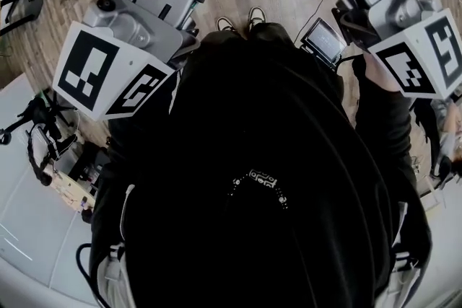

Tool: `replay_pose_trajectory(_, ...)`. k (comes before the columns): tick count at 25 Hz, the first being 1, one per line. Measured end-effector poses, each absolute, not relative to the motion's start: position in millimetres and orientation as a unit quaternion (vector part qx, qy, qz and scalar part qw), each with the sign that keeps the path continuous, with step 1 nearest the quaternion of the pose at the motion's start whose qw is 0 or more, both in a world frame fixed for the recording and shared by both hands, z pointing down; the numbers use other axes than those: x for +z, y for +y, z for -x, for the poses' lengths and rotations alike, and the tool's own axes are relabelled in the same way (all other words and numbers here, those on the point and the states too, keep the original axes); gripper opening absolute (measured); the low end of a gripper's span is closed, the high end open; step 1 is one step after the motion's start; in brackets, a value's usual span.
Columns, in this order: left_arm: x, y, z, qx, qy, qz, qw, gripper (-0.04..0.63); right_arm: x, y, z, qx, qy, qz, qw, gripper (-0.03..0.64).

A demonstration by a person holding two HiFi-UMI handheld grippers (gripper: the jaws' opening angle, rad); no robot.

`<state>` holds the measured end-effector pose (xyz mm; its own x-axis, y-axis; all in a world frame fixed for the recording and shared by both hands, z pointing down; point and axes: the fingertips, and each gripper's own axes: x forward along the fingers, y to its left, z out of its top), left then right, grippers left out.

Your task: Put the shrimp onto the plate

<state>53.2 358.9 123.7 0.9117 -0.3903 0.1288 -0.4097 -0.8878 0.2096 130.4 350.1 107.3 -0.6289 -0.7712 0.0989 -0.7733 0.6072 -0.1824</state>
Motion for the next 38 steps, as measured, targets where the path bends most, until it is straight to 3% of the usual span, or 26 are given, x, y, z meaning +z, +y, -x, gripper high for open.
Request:
replay_pose_trajectory(20,125.3,358.2,-141.9,0.054,-0.196,-0.974,0.104,0.005,113.8,383.0,-229.7,0.1,-0.869,-0.485,-0.013,0.055)
replay_pose_trajectory(38,133.5,297.2,-120.3,0.056,-0.256,-0.96,0.099,0.005,115.3,323.5,-224.2,0.097,-0.882,-0.46,-0.011,0.055)
